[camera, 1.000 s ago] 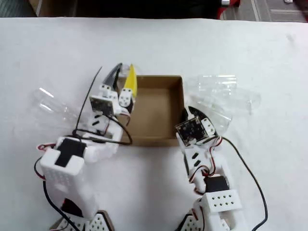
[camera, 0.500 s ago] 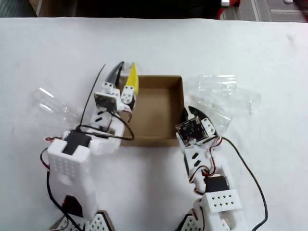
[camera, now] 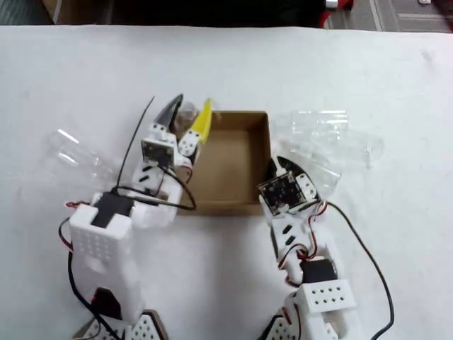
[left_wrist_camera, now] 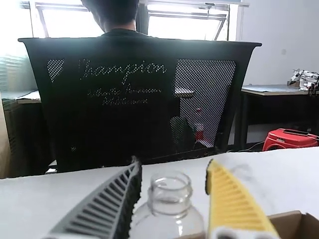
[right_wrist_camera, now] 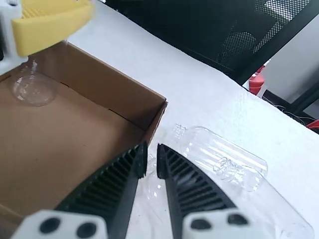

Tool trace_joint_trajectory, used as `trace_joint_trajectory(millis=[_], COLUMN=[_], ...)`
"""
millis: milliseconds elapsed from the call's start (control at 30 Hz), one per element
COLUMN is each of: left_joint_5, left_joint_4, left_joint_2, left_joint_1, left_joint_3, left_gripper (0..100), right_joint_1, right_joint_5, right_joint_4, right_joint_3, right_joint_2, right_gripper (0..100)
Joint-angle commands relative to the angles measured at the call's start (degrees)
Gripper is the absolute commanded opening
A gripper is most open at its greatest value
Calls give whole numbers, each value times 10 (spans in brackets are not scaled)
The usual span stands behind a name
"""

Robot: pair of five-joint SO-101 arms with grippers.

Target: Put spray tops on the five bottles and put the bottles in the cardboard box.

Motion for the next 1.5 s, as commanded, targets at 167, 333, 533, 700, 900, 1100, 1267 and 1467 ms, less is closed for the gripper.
trace_joint_trajectory(millis=[167, 333, 533, 700, 900, 1100, 1267, 1467], left_joint_5=[55, 78, 126, 146, 146, 142, 126, 15], left_joint_4=[0, 120, 324, 672, 1147, 1356, 1444, 1558], left_joint_2=[-110, -264, -493, -716, -910, -930, -904, -860], left_joint_1=[-3, -7, -8, -9, -49, -101, -103, -103], left_joint_3=[59, 105, 137, 90, -96, -240, -298, -306], left_gripper=[202, 203, 203, 202, 199, 199, 199, 199], right_joint_1=[3, 3, 3, 3, 4, 9, 9, 9], right_joint_5=[7, 7, 7, 7, 7, 7, 7, 7], right_joint_4=[-13, -13, -13, -13, -13, -13, -13, -13], right_joint_3=[5, 5, 5, 5, 5, 5, 5, 5], right_joint_2=[4, 4, 4, 4, 4, 2, 2, 2], right_gripper=[25, 25, 25, 25, 25, 25, 25, 25])
